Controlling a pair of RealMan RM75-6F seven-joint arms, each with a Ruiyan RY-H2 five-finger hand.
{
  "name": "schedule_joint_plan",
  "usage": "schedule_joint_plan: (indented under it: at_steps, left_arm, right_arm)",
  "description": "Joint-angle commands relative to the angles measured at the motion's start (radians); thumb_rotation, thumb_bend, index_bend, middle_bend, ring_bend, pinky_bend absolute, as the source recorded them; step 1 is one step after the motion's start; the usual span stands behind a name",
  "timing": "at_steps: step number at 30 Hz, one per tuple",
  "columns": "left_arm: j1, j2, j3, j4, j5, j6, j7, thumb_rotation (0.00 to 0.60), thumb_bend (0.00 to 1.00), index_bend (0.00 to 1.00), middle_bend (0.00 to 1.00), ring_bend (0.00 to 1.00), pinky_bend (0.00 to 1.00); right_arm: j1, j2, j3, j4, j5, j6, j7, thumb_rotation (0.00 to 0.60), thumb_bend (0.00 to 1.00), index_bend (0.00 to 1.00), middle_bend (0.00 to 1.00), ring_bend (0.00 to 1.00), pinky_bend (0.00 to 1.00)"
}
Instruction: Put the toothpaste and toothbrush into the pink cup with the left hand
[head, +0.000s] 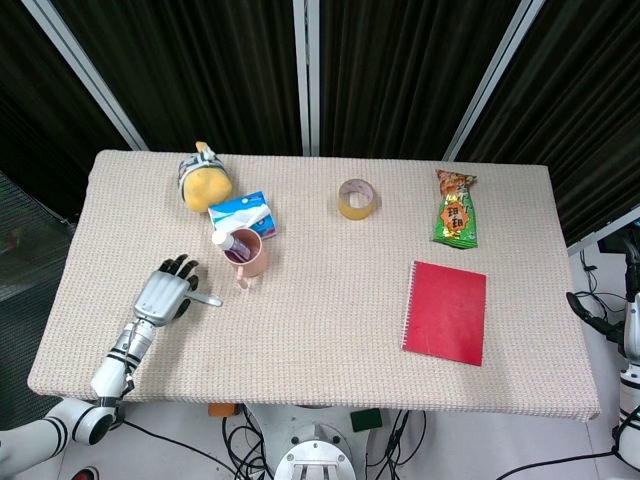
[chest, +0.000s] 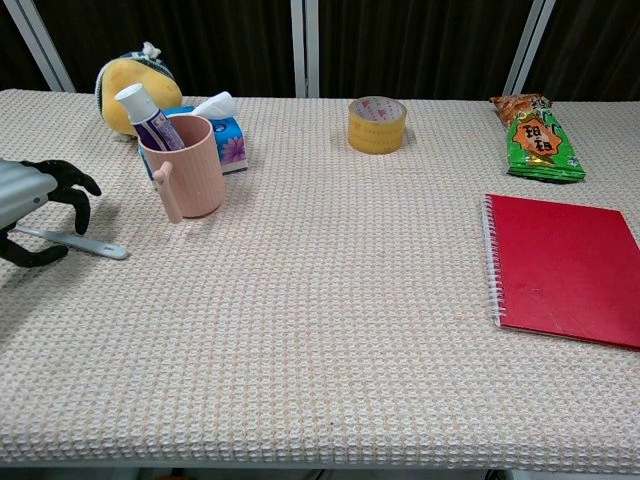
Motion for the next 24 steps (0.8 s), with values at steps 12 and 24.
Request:
schedule_joint_plan:
  at_steps: [12,24]
  left_arm:
    - [-0.001,-0.035,-0.003,0.056,0.002,-0.003,-0.029,0.6,0.32,0.55,0.19,0.09,0.23]
    - [0.038,0.003,-0.056,0.005,0.011,0.131,-0.285,0.6,0.34,0.6,0.3,0.14,0.27]
  right_arm:
    - [-0.002,0.001,-0.002,0.002,0.003,-0.008,0.0,0.6,0.45,0.0,0.0,0.0,0.0]
    - [0.0,0.005,-0.004,0.001,-0.001,-0.013,0.002,0.6,0.45,0.0,0.0,0.0,0.0]
